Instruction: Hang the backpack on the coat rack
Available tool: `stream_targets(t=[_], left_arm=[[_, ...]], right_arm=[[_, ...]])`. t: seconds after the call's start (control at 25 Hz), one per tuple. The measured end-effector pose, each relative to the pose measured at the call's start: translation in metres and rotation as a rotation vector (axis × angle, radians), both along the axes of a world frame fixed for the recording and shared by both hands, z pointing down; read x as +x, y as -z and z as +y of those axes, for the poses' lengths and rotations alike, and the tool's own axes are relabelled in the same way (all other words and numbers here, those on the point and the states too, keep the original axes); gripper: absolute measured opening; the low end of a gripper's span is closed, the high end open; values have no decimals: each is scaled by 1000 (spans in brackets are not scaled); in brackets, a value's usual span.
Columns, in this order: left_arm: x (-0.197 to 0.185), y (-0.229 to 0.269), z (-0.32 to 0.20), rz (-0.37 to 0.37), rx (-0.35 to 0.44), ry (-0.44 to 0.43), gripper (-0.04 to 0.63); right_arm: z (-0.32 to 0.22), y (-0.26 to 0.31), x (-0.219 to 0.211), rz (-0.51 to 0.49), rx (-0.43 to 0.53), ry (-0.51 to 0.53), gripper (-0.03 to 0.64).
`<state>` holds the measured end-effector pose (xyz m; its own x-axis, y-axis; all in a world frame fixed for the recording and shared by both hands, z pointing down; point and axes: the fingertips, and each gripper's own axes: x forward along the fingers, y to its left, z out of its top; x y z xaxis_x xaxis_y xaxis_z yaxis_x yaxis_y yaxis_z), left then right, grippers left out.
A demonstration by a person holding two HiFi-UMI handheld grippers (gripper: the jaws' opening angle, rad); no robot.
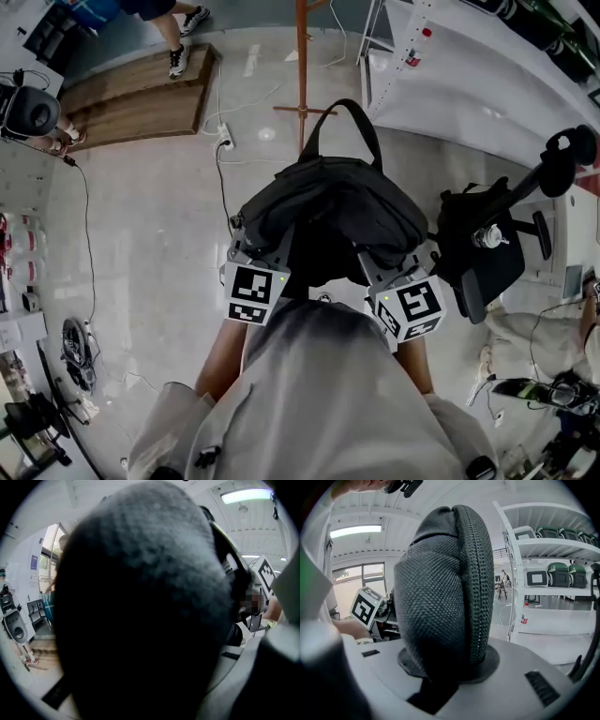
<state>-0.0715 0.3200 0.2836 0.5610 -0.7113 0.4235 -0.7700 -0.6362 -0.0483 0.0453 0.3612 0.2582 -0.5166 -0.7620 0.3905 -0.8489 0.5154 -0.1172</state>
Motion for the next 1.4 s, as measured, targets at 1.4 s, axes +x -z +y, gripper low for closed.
stream_targets(t=[1.4], left_arm=[[-84, 1, -237, 34, -11, -70, 103]], right_arm=[[-232, 4, -87, 40, -10, -47, 121]])
